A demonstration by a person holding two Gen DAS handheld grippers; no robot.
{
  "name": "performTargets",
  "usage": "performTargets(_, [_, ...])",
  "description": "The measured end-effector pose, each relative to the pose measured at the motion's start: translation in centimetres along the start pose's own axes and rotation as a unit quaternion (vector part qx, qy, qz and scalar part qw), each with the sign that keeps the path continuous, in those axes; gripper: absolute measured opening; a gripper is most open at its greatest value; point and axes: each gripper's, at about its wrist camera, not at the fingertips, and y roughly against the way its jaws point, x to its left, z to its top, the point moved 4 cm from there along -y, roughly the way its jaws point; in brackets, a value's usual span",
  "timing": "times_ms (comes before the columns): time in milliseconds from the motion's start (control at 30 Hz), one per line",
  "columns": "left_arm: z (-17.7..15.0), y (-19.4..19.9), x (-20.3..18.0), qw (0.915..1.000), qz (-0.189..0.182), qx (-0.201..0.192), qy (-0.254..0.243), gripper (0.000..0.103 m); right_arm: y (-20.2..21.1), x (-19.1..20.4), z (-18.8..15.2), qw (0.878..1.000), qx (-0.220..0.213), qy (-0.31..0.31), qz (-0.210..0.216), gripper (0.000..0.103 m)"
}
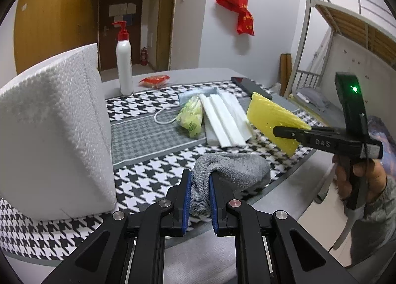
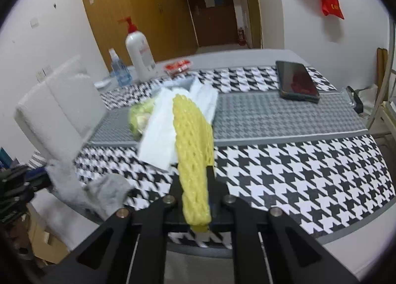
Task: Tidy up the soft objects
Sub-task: 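Close the right gripper on the yellow foam net and lift it, then carry the grey sock over the white foam box while the right tool carries the yellow net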
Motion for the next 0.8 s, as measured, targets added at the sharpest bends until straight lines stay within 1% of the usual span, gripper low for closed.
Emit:
performTargets(267, [2.3, 2.7, -0.9, 0.9989, -0.003, -0.043, -0.021, 0.015, 3.9, 1.7, 1.3, 0.998, -0.055, -0.008, 0.014, 0.012])
performTargets(500, [3.6, 4.2, -0.5, 0.9973, 0.002, -0.069, -0.024, 0.015, 5.8, 3.4, 1.8, 0.997, -0.08, 0.001, 0.017, 0.012])
performTargets(800, [4.6, 5.6, 0.5, 0.9961, 0.005, -0.086, -0.019, 0.015, 7.1, 5.6, 2.1, 0.994, -0.1, 0.006, 0.03, 0.012])
